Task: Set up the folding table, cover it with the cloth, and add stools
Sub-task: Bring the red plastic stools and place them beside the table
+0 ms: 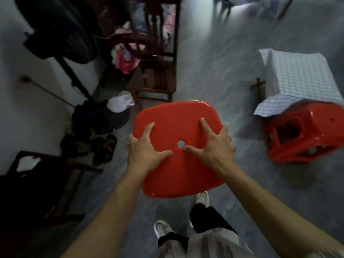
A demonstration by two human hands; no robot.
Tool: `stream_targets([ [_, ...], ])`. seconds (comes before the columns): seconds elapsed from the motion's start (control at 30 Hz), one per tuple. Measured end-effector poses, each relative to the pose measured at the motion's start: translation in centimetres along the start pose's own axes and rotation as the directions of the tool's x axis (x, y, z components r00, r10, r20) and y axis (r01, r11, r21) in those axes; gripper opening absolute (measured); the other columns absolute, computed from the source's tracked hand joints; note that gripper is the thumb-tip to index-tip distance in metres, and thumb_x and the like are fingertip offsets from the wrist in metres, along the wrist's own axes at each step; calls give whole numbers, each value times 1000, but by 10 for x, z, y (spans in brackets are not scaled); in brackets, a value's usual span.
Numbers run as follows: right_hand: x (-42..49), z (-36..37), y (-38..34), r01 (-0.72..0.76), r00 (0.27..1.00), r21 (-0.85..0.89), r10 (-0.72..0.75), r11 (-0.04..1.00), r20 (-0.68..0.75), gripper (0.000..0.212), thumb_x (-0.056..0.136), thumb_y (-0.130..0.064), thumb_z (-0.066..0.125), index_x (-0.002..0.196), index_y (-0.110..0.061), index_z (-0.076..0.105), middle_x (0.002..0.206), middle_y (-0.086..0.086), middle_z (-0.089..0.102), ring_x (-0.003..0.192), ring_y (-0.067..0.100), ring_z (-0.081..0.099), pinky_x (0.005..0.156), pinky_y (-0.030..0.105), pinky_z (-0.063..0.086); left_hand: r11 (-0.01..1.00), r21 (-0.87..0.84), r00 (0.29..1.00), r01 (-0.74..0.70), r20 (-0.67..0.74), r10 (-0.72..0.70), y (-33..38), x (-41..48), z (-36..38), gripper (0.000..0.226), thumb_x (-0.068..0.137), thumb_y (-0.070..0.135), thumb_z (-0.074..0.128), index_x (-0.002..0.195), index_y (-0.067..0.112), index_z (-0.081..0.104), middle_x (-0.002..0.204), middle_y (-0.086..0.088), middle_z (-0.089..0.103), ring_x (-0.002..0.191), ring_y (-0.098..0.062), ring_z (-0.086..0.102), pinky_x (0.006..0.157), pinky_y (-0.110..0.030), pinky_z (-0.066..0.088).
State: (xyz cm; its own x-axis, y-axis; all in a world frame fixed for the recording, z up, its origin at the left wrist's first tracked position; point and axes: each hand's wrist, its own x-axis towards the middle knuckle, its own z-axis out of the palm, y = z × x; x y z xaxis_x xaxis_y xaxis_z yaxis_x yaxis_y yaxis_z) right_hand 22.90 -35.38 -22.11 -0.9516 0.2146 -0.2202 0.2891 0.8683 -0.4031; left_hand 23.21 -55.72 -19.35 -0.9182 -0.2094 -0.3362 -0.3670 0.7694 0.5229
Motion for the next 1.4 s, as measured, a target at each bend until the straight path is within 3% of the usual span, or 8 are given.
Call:
stream_targets([
  [0.23,63,-51,96,-160,985,52,163,986,-62,106,58,-91,55,147,-56,9,148,21,20,127,44,40,99,65,35,989,63,984,-131,134,121,115,37,64,105,59,50,87,144,51,24,136,-17,29,123,-42,43,106,-52,41],
  [0.57,150,-123,169,-311,935,97,323,945,-146,109,57,-91,56,149,-55,10,155,19,14,135,43,32,101,66,34,961,-10,943,-277,188,274,241,100,121,96,65,51,82,142,52,25,133,-15,29,121,-40,45,107,-51,41],
  [1.07,365,-184,155,-482,838,104,493,870,-236,108,60,-85,63,150,-54,11,159,16,11,137,40,29,103,62,34,890,-29,851,-454,282,443,378,315,144,96,68,48,80,143,52,20,130,-15,31,123,-39,41,106,-49,40],
  [1.4,522,-216,165,-522,806,145,542,840,-238,108,60,-83,66,150,-54,14,155,14,15,137,38,30,103,63,34,888,-27,834,-460,332,442,482,453,165,95,67,48,80,141,53,22,130,-16,32,123,-39,40,105,-51,40],
])
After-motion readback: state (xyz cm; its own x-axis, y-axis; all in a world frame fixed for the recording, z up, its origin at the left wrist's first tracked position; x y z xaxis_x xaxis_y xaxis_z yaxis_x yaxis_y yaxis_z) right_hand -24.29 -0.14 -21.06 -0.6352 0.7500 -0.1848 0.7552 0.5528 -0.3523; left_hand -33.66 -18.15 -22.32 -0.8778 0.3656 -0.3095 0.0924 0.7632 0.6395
